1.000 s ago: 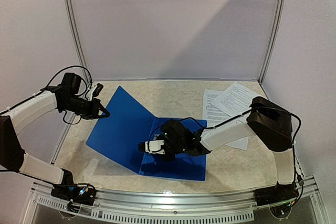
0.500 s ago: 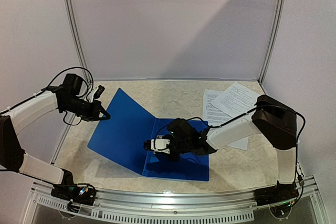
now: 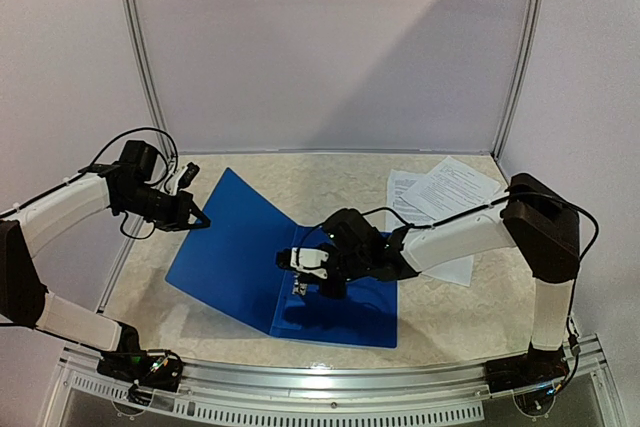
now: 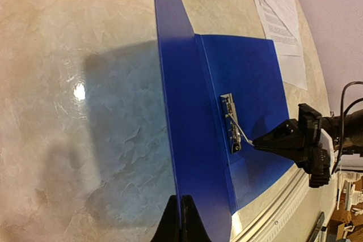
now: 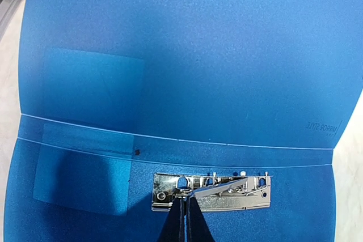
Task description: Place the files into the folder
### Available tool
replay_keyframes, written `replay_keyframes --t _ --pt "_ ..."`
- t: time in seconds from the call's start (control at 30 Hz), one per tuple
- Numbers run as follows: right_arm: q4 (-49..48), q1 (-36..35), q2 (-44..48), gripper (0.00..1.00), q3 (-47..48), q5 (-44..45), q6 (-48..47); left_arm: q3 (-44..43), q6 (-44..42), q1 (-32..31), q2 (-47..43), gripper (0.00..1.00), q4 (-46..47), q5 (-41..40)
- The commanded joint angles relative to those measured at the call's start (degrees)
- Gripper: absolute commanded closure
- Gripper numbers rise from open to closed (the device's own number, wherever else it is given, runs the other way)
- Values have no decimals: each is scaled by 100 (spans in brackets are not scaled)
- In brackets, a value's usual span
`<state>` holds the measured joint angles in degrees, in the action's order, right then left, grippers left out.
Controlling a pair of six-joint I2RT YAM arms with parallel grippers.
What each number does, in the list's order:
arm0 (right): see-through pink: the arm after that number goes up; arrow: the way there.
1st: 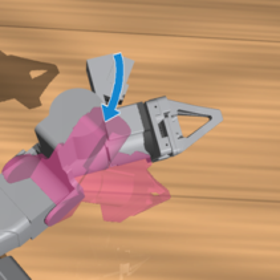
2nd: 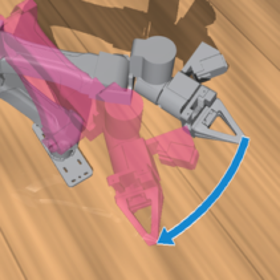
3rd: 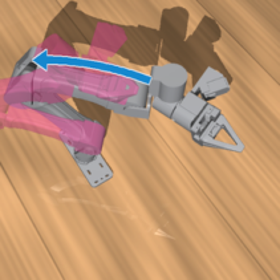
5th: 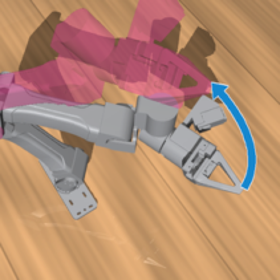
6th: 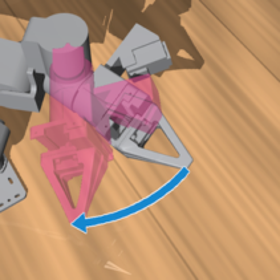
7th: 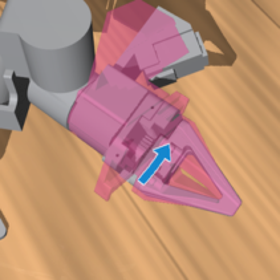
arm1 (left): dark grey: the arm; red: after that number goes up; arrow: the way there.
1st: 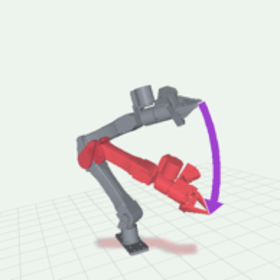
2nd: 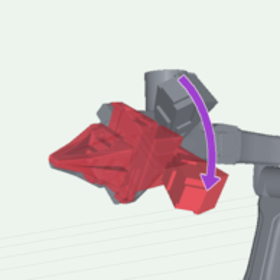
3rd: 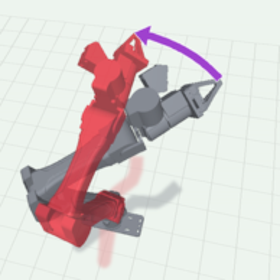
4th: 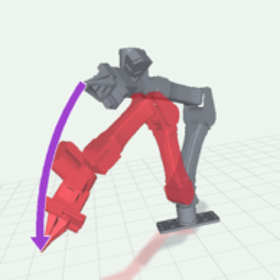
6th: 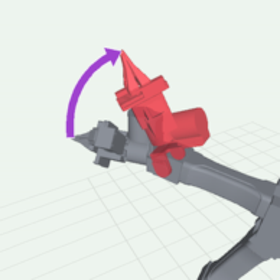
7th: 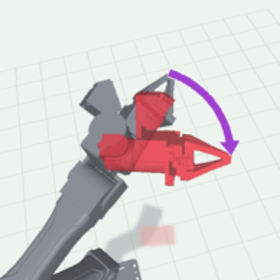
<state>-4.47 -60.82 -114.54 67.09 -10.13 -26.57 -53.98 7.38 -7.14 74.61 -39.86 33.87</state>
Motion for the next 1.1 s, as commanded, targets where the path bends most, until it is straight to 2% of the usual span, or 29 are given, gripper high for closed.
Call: replay_keyframes --t 0.0,0.3,0.73,1.07 --pt "1130 31 -61 100 74 133 219 -157 -136 29 -43 100 6 -111" --pt "749 271 -65 100 787 781 587 -140 -130 19 -69 100 36 -73" --pt "624 640 -684 100 1568 1189 807 -140 -127 11 -77 100 43 -40" --pt "605 776 -1349 99 2227 1115 793 -140 -131 -3 -95 100 40 -40"
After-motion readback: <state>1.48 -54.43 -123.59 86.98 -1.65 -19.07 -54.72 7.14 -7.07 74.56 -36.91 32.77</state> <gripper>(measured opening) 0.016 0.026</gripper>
